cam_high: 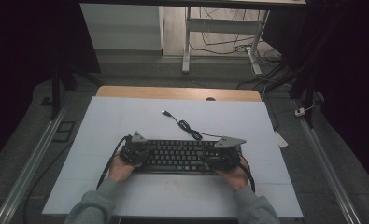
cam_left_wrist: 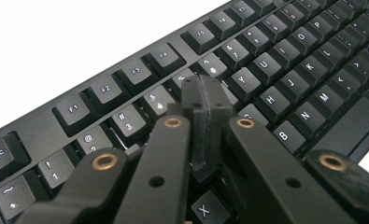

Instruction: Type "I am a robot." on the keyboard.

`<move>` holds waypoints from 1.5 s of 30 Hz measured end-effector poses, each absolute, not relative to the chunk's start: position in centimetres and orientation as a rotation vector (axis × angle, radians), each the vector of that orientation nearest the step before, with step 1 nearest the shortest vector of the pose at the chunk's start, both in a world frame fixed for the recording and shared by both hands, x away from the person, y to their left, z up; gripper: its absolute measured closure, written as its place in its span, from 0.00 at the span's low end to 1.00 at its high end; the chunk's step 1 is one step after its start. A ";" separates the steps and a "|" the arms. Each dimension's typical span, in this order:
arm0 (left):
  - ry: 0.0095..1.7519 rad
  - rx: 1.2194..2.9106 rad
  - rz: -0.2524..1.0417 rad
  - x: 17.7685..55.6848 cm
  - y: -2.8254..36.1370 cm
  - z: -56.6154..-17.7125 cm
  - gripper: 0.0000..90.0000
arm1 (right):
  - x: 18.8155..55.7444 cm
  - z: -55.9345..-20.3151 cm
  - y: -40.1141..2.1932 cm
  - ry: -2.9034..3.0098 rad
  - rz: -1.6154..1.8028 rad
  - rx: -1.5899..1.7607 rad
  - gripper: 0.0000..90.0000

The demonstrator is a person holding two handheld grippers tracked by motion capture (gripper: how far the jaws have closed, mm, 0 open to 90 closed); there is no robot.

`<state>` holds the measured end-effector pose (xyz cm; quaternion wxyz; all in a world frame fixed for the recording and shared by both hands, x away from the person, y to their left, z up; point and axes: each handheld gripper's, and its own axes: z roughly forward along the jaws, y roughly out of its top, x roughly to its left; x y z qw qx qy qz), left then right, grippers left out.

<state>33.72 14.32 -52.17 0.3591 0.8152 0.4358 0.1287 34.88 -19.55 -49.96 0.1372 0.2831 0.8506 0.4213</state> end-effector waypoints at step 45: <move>1.043 2.052 0.264 31.0 16.7 -49.5 0.37 | 34.8 -49.9 -19.2 2.461 1.244 0.805 0.57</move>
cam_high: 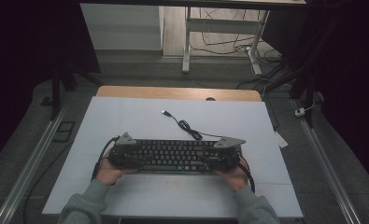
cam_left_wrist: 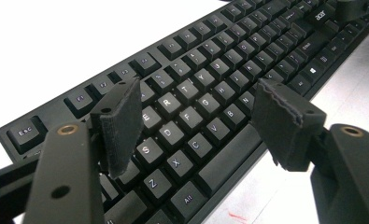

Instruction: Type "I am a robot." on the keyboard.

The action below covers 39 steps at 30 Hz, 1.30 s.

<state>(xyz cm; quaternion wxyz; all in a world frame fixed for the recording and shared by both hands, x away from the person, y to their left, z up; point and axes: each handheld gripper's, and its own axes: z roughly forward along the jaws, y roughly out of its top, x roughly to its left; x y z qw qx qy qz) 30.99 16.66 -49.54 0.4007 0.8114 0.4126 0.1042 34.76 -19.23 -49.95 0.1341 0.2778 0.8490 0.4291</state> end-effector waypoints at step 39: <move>1.033 2.075 0.250 31.1 16.1 -49.7 0.32 | 36.1 -49.9 -12.2 2.576 1.231 0.732 1.00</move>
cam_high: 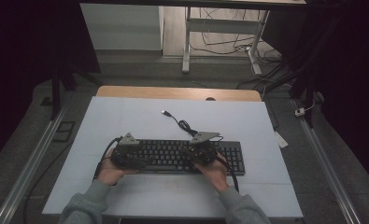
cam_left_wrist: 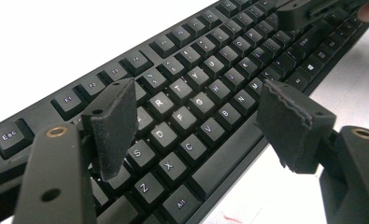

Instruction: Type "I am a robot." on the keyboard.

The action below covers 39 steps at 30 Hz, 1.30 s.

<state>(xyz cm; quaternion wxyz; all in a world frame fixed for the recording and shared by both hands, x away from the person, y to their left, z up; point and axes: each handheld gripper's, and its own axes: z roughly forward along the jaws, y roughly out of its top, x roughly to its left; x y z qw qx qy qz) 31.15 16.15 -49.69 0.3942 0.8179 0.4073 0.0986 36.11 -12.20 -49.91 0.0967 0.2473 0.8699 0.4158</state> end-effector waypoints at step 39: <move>1.034 2.093 0.252 31.0 16.2 -49.7 0.32 | 37.8 -51.4 -9.6 2.615 1.130 0.781 1.00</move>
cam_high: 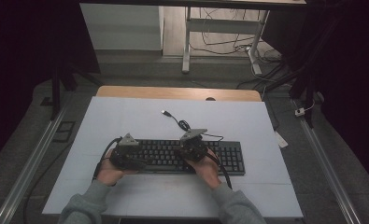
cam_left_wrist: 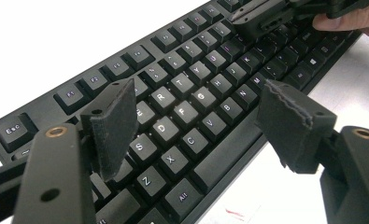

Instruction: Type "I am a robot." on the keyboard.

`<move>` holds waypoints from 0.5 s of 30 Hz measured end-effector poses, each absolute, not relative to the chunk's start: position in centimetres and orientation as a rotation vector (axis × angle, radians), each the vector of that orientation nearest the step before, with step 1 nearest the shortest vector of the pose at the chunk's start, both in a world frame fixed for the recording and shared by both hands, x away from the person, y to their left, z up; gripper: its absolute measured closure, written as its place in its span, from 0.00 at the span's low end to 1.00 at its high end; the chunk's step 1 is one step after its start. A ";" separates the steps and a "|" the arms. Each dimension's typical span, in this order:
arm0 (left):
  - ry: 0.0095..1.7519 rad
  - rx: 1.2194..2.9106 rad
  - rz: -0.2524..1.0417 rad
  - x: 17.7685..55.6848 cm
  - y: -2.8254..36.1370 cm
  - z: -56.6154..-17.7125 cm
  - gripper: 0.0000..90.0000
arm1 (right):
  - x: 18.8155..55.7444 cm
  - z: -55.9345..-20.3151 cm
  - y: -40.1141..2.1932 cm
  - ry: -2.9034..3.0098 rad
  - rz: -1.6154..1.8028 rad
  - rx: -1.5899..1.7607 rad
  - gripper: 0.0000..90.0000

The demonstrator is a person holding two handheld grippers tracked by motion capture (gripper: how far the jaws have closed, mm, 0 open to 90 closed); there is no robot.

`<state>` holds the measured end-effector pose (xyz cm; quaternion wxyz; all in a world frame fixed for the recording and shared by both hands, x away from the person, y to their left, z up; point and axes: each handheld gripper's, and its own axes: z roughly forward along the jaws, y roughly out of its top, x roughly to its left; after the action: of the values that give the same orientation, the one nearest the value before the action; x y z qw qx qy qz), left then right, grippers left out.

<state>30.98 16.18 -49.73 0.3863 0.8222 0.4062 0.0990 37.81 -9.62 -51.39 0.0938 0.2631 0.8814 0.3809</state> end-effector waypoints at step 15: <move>1.041 2.084 0.261 31.0 16.4 -49.7 0.32 | 37.2 -50.0 -11.6 2.565 1.210 0.775 0.99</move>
<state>30.99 16.38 -49.70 0.3881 0.8193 0.4093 0.1025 37.16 -11.55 -49.99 0.1006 0.2621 0.8681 0.4095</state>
